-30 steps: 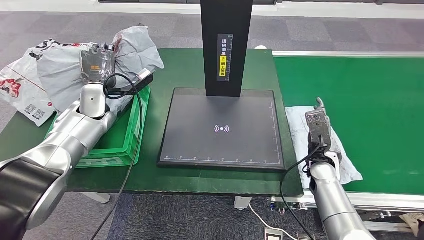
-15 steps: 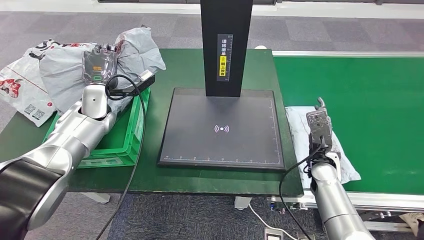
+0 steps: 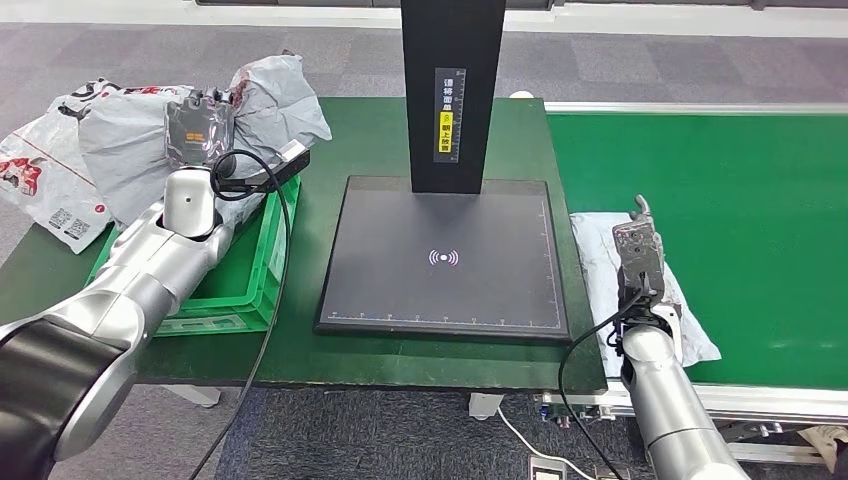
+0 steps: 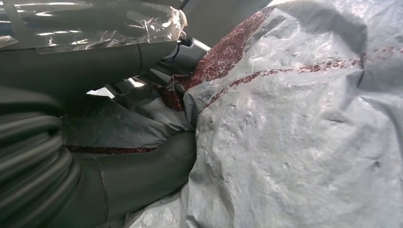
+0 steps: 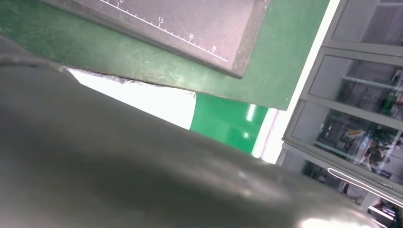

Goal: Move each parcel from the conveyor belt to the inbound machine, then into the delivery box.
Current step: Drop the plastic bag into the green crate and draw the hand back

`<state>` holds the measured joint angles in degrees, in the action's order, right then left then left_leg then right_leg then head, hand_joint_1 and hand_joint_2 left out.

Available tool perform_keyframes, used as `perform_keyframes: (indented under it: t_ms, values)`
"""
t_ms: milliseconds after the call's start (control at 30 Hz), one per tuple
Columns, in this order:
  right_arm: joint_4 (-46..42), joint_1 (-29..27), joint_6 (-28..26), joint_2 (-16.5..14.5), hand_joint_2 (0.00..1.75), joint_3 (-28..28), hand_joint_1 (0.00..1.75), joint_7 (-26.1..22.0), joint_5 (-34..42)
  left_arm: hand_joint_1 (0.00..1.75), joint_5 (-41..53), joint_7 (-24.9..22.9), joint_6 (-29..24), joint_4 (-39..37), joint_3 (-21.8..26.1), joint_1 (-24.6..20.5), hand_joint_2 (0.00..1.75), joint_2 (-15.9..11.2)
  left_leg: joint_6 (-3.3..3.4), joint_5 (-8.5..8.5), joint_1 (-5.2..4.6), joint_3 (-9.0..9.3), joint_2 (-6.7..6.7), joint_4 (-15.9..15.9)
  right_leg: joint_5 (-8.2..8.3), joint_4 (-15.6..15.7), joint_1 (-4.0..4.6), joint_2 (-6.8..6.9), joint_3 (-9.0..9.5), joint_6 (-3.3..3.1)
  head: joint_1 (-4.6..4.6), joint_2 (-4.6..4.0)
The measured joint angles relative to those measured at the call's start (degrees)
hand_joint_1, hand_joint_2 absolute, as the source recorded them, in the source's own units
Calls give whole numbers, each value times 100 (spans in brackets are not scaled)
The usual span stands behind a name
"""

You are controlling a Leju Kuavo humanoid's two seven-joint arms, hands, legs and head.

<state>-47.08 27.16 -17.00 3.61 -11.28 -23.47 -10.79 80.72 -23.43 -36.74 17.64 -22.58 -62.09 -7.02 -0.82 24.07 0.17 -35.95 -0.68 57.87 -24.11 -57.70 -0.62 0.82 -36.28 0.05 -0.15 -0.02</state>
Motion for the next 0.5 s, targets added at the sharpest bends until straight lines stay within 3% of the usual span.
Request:
perform_keyframes:
  t_ms: [67, 133, 267, 300, 500]
  values:
    - [0, 0, 0, 0, 0, 0, 0, 1, -1, 0, -4, -1, 8, 0, 0, 0, 0, -1, 0, 0, 0, 0, 0, 0, 0, 0, 0, 0, 0, 0, 0, 1]
    - [1, 1, 12, 5, 0, 1, 0, 67, -36, 0, -147, -45, 270, -8, 24, 5, 0, -4, 1, 1, 0, -1, 0, 0, 0, 0, -1, 0, 1, 0, -1, 1]
    - [30, 5, 154, 98, 0, 0, 0, 306, -138, 0, -1012, -226, 2181, -75, 387, 179, 0, -20, 2, 4, -2, 2, -7, -1, 0, 0, -2, -4, 0, 0, -1, 1]
    - [40, 4, 175, 133, 0, 0, 0, 325, -134, 0, -1127, -231, 2434, -92, 459, 268, 0, -30, 2, 3, -2, 2, -8, -1, 0, 0, -1, -5, -2, 0, -1, 1]
    - [48, -66, 174, 251, 0, 1, 0, 394, -121, 0, -1174, -228, 2297, -167, 708, 467, 0, -66, -1, 0, 0, -4, 6, 0, -3, 0, 2, 9, -1, 1, -1, 1]
